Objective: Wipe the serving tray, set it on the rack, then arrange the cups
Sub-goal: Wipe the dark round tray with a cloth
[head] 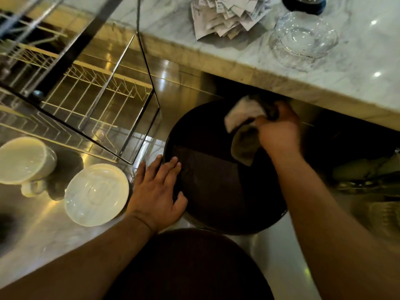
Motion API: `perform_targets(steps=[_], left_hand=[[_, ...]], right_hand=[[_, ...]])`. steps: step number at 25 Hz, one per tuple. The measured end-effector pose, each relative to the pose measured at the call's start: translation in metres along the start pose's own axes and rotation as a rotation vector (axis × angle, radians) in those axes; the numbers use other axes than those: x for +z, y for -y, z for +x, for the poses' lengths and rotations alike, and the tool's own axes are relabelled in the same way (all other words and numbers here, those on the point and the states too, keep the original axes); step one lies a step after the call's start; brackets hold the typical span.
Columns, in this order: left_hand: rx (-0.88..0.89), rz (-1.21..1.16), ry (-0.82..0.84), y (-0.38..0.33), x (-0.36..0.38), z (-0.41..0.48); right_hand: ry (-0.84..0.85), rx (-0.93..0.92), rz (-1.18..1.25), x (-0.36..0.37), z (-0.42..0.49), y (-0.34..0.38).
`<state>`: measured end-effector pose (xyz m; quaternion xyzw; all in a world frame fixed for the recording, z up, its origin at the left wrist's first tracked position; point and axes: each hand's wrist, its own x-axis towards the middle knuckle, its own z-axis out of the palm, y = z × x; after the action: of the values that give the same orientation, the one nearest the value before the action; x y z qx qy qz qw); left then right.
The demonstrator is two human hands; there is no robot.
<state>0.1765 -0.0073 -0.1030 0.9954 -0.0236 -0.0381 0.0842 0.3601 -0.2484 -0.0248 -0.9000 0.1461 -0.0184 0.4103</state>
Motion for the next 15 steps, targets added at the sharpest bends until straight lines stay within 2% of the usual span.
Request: perform_targets(steps=[2,4,7,9,12,15], left_hand=[[0.003,0.001,0.004,0.0,-0.001,0.0],[0.01,0.003,0.006,0.0,-0.001,0.0],[0.022,0.017,-0.001,0.001,-0.002,0.001],[0.025,0.028,-0.002,0.0,-0.003,0.001],[0.015,0.039,-0.015,0.0,-0.003,0.0],[0.002,0.041,-0.017,-0.003,-0.002,0.0]], right_hand=[[0.054,0.0,-0.277,0.048,0.009,0.013],[0.164,-0.106,-0.455,0.087,-0.006,0.027],[0.375,-0.457,-0.46,0.114,-0.058,0.041],[0.526,-0.618,-0.465,0.111,-0.081,0.042],[0.712,-0.674,-0.474,0.101,-0.083,0.046],[0.707,-0.615,-0.465,0.094,-0.085,0.045]])
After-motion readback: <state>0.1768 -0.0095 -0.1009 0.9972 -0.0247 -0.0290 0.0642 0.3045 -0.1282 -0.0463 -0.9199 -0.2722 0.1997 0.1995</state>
